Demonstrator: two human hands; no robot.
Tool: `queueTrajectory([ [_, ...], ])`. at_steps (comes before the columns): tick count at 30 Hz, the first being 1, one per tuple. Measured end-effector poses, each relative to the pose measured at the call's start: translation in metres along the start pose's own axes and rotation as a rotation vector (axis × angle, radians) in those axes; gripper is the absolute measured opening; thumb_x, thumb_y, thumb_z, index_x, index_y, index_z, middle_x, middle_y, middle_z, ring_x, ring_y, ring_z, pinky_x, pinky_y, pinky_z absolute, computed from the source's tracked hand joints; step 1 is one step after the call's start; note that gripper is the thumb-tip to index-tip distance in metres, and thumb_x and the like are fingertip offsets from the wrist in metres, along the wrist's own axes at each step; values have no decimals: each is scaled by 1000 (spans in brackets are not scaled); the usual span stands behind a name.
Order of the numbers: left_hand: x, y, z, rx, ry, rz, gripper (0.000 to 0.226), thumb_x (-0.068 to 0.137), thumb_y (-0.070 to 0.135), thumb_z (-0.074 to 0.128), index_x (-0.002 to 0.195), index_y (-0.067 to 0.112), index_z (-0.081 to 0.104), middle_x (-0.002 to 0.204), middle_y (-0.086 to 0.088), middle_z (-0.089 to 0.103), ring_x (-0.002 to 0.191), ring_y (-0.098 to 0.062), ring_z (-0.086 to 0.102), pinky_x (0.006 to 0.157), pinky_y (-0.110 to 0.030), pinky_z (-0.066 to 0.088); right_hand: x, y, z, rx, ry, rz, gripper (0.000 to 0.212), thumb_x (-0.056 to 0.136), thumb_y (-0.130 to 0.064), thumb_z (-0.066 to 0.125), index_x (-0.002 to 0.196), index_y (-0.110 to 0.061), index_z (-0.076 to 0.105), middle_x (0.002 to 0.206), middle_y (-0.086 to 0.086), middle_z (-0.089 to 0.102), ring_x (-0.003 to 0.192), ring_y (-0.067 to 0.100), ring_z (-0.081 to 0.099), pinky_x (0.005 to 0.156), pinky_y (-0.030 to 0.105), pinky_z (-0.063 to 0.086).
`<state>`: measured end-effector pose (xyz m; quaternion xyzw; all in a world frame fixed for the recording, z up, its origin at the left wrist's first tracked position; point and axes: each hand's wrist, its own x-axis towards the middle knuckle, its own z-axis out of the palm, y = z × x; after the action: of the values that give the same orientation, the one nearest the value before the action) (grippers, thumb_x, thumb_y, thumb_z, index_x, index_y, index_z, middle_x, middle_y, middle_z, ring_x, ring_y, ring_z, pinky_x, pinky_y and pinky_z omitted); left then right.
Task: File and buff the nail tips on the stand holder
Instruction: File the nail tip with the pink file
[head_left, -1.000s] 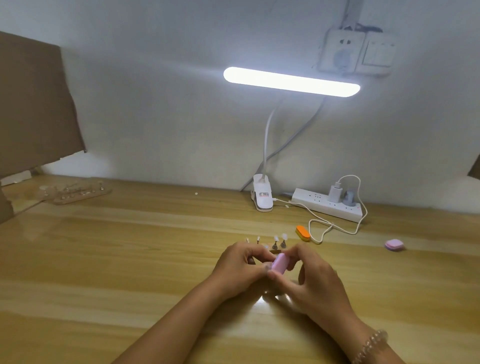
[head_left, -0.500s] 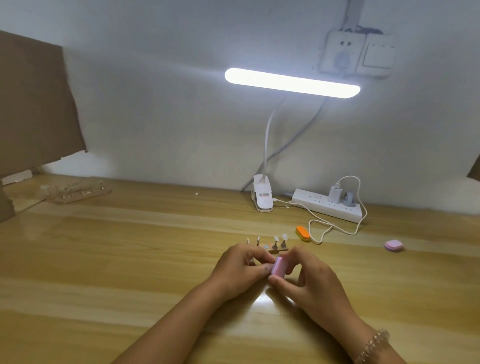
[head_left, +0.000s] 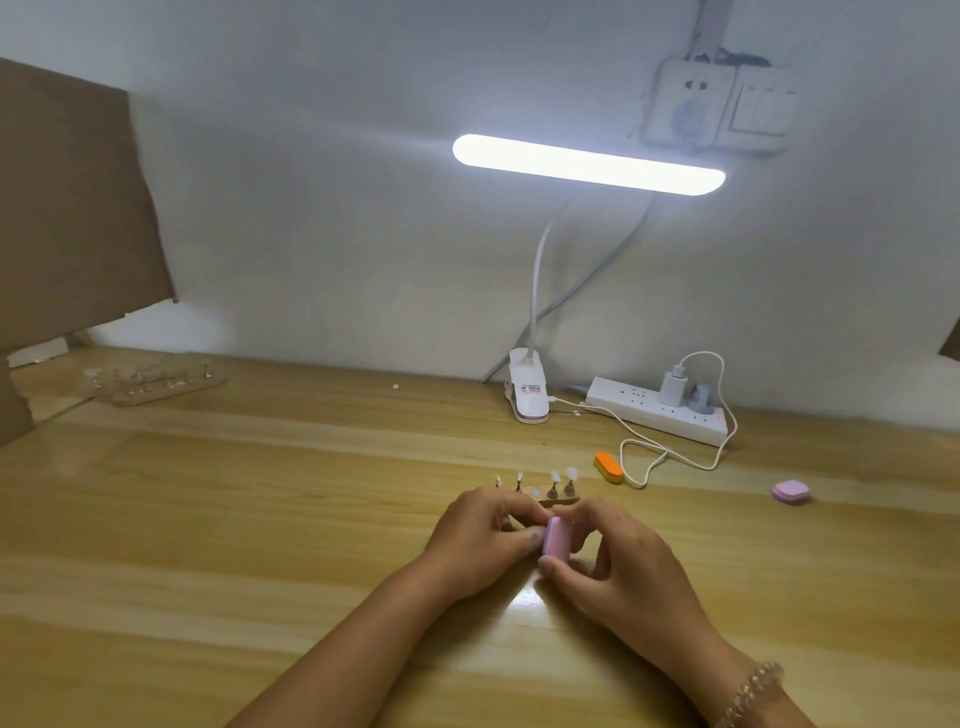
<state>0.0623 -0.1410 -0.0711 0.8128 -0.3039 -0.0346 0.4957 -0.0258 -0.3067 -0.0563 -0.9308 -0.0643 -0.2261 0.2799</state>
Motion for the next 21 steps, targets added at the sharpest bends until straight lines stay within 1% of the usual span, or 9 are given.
queueTrajectory([
  [3, 0, -1, 0, 13, 34, 8, 14, 88, 24, 72, 93, 34, 80, 71, 20, 66, 54, -1, 40, 61, -26, 36, 4, 5, -1, 92, 104, 74, 30, 73, -29, 83, 94, -34, 62, 83, -15, 65, 70, -1, 56, 55, 12, 38],
  [5, 0, -1, 0, 6, 37, 18, 14, 88, 22, 72, 92, 33, 80, 67, 19, 65, 53, -2, 40, 60, -25, 35, 4, 5, 0, 110, 53, 79, 27, 73, -35, 82, 91, -35, 62, 81, -15, 66, 68, -2, 57, 54, 11, 38],
  [7, 0, 1, -1, -8, 41, 26, 14, 89, 20, 71, 92, 30, 80, 64, 24, 62, 52, -1, 40, 58, -23, 34, 2, 4, 1, 147, -10, 78, 26, 72, -41, 81, 88, -34, 62, 82, -18, 67, 60, 2, 57, 53, 15, 38],
  [11, 0, 4, -1, -8, 45, 42, 11, 92, 20, 69, 93, 27, 78, 69, 33, 61, 54, 1, 41, 59, -17, 33, 6, 11, -2, 265, 177, 176, 23, 75, -37, 80, 91, -32, 63, 83, -20, 68, 55, 4, 53, 57, 24, 40],
  [13, -1, 5, -1, 2, 40, 43, 12, 94, 18, 67, 93, 25, 77, 74, 32, 63, 56, 2, 44, 62, -19, 36, 5, 9, -2, 247, 121, 154, 25, 76, -39, 78, 95, -33, 64, 85, -21, 69, 54, 6, 53, 57, 23, 40],
  [15, -2, 6, -2, 29, 29, 37, 15, 96, 15, 63, 98, 22, 76, 83, 26, 67, 61, 1, 48, 67, -25, 42, 2, 5, 1, 220, 22, 92, 27, 76, -42, 76, 100, -35, 65, 89, -22, 69, 51, 9, 52, 55, 20, 38],
  [17, -3, 8, -3, 53, 17, 24, 17, 97, 17, 60, 101, 23, 75, 93, 20, 70, 76, -8, 60, 77, -31, 49, 4, 4, 2, 197, 40, 104, 26, 77, -44, 74, 101, -37, 66, 88, -24, 69, 53, 7, 53, 56, 21, 39],
  [19, -3, 9, -3, 69, 9, 15, 16, 98, 20, 59, 100, 25, 74, 103, 14, 74, 98, -17, 67, 89, -39, 51, 5, 6, 1, 127, 100, 140, 26, 77, -48, 72, 100, -39, 65, 86, -25, 68, 59, 5, 56, 59, 26, 44],
  [21, -5, 10, -3, 64, 3, 16, 18, 98, 20, 57, 102, 25, 74, 107, 12, 74, 102, -22, 66, 89, -44, 51, 2, 5, 1, 54, 73, 99, 30, 75, -52, 71, 101, -40, 63, 88, -27, 67, 57, 7, 55, 58, 26, 44],
])
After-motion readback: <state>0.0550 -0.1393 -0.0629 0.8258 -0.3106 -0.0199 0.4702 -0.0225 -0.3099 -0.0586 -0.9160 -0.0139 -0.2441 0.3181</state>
